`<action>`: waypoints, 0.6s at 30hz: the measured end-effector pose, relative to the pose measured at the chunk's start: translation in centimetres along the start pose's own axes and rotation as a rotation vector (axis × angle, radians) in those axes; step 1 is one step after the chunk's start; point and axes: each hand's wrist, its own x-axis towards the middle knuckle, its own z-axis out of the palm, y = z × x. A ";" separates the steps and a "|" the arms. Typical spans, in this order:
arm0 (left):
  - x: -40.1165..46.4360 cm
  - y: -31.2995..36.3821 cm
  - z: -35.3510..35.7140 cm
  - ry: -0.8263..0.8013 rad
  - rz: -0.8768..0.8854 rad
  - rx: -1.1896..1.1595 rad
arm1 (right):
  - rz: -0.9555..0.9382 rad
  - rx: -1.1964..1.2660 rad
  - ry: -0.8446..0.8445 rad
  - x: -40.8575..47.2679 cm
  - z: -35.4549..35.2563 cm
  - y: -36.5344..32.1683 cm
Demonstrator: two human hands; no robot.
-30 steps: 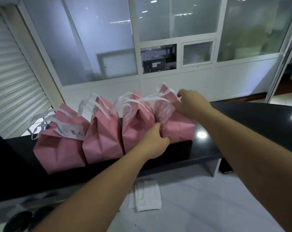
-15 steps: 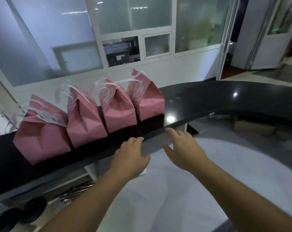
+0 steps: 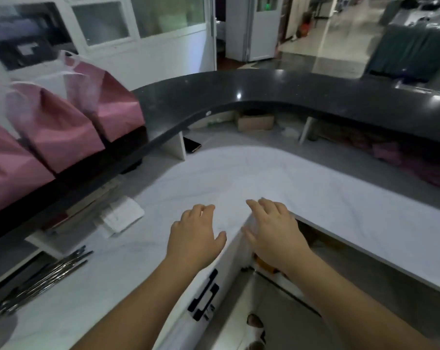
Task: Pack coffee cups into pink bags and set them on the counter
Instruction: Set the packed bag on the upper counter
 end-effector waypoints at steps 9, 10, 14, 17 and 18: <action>0.3 17.4 0.6 0.047 0.356 -0.028 | 0.438 0.081 0.163 -10.7 -5.1 13.6; 0.3 19.7 0.9 0.049 0.385 -0.036 | 0.475 0.087 0.185 -11.8 -5.6 15.4; 0.1 30.4 2.6 0.039 0.518 -0.029 | 0.594 0.098 0.238 -17.1 -8.2 23.4; -0.9 39.2 4.1 0.018 0.599 -0.053 | 0.686 0.076 0.285 -21.6 -10.4 29.9; -1.4 42.1 4.8 0.009 0.631 -0.064 | 0.722 0.073 0.306 -23.2 -11.2 32.1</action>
